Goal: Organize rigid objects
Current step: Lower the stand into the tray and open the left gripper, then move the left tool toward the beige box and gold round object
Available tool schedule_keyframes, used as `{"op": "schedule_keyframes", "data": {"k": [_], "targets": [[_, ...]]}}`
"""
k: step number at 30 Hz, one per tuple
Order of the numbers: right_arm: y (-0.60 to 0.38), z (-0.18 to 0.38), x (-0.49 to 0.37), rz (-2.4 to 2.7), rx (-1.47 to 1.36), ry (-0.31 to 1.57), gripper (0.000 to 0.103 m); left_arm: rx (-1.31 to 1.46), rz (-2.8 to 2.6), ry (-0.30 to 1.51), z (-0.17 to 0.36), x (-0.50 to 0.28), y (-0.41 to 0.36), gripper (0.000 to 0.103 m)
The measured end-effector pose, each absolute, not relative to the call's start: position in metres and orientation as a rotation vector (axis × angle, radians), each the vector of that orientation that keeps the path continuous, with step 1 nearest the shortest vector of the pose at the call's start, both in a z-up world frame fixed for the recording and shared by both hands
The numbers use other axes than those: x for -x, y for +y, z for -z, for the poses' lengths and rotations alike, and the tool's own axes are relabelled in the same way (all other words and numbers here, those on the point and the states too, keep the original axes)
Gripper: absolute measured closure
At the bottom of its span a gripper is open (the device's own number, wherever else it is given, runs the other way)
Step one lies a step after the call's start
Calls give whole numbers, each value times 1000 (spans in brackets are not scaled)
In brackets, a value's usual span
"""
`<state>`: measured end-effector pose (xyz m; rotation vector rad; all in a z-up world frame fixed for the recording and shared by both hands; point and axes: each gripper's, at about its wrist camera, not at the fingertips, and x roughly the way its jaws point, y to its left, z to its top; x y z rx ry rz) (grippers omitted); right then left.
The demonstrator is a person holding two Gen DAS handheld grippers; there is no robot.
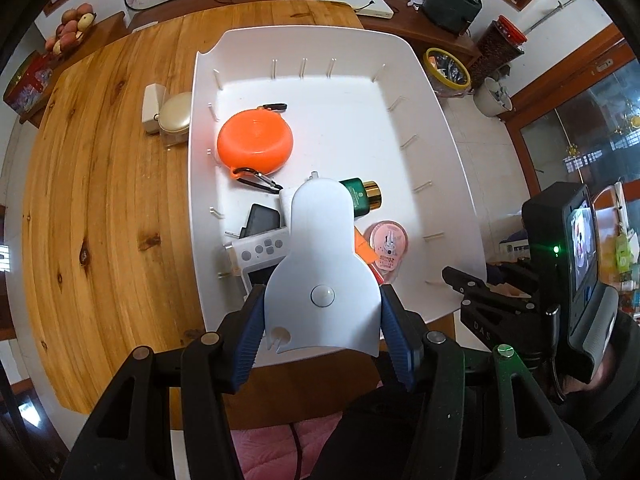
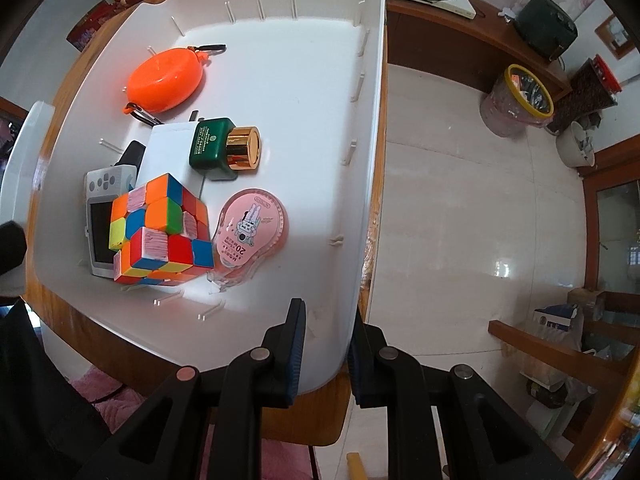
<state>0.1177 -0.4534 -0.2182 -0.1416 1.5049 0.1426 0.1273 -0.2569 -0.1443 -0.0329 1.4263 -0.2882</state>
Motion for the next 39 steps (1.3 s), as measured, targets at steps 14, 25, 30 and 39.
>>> {"op": "schedule_keyframes", "data": {"k": [14, 25, 30, 39], "targets": [[-455, 220, -117, -144, 147, 1505, 81, 60, 219, 1361, 128, -130, -242, 25], [-455, 221, -120, -135, 139, 1512, 82, 91, 77, 1323, 121, -156, -197, 25], [-456, 222, -121, -121, 133, 1520, 82, 117, 10, 1318, 126, -175, -172, 25], [-458, 224, -130, -98, 139, 1571, 85, 180, -73, 1321, 137, -214, -135, 25]]}}
